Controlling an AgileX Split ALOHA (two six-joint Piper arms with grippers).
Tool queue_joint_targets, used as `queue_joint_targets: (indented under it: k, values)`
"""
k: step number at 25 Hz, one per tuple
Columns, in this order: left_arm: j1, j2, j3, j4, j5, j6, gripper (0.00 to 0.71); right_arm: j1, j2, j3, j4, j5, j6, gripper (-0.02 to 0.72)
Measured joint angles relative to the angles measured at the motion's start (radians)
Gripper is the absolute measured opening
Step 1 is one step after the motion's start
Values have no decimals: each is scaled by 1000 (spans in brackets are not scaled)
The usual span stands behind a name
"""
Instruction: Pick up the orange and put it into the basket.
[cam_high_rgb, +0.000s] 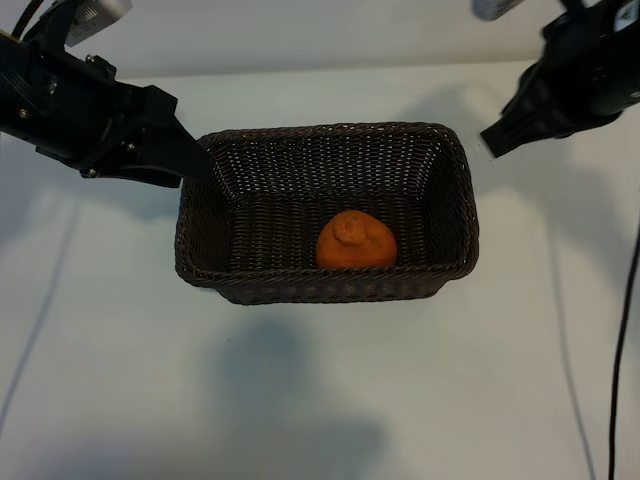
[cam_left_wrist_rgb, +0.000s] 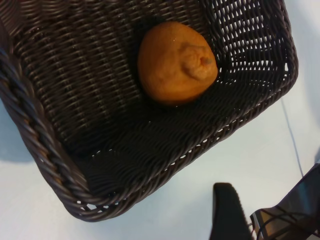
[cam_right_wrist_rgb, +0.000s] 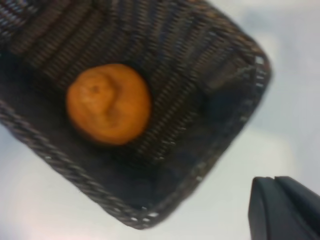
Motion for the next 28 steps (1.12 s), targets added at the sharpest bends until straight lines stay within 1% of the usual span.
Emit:
queue_joint_targets:
  k: [7, 12, 15, 21, 24, 28]
  values:
    - [0, 0, 0, -2, 0, 0, 454, -86, -1, 0, 1, 5, -4, 17]
    - [0, 0, 0, -2, -1, 0, 454, -102, -1, 0, 2, 9, -13, 16]
    - [0, 0, 0, -2, -1, 0, 454, -102, -1, 0, 26, 16, -46, 16]
    - [0, 0, 0, -2, -1, 1, 454, -102, -1, 3, 126, 51, -167, 16]
    - [0, 0, 0, -2, -1, 1, 454, -102, -8, 41, 139, 44, -203, 16]
    - [0, 0, 0, -2, 0, 1, 453, -102, -15, 98, 148, 15, -222, 16]
